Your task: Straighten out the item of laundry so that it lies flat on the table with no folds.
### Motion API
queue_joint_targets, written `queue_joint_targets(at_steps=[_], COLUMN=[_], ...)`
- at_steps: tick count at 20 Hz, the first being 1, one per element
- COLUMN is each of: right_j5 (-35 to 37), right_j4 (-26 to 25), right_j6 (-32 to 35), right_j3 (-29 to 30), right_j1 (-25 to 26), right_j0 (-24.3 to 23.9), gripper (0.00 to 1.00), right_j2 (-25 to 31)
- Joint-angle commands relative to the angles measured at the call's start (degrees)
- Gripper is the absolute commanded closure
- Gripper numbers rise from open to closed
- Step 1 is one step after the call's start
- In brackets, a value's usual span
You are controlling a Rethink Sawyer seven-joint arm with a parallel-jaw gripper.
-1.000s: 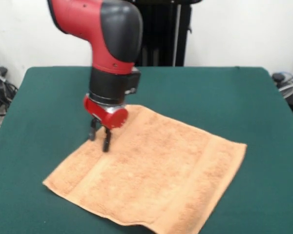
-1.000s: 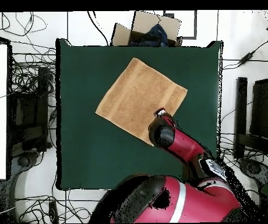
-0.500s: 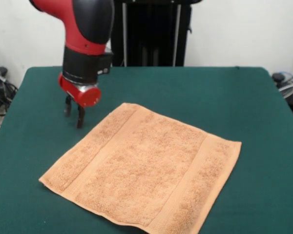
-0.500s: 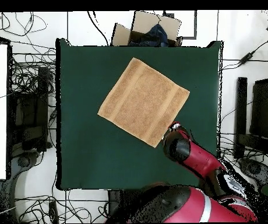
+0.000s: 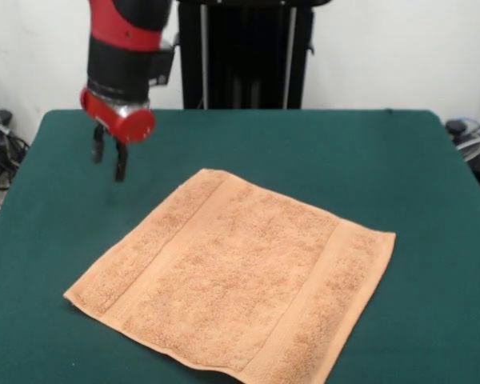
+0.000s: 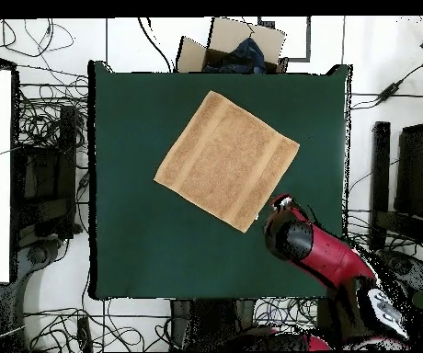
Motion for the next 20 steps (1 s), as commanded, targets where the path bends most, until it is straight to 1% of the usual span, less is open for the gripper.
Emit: queue_joint_targets(at_steps=[1,5,7,12,14,16,20], right_j5=[16.96,19.03,19.39,21.95,23.93,24.75,25.52], right_j4=[-2.92,-4.87,-5.73,-7.33,-7.71,-8.26,-9.63], right_j6=[-3.42,-5.85,-6.8,-11.25,-12.75,-12.91,-11.32], right_j3=[1.13,0.58,0.47,-0.77,-2.12,-3.26,-4.55], right_j1=[-11.73,-14.79,-16.05,-17.61,-17.86,-17.47,-17.16], right_j0=[0.5,-1.07,-2.55,-8.38,-10.27,-11.32,-11.3], gripper=[0.0,0.0,0.0,0.0,0.0,0.0,0.0], right_j2=[4.45,5.22,6.51,11.33,12.74,13.69,13.84])
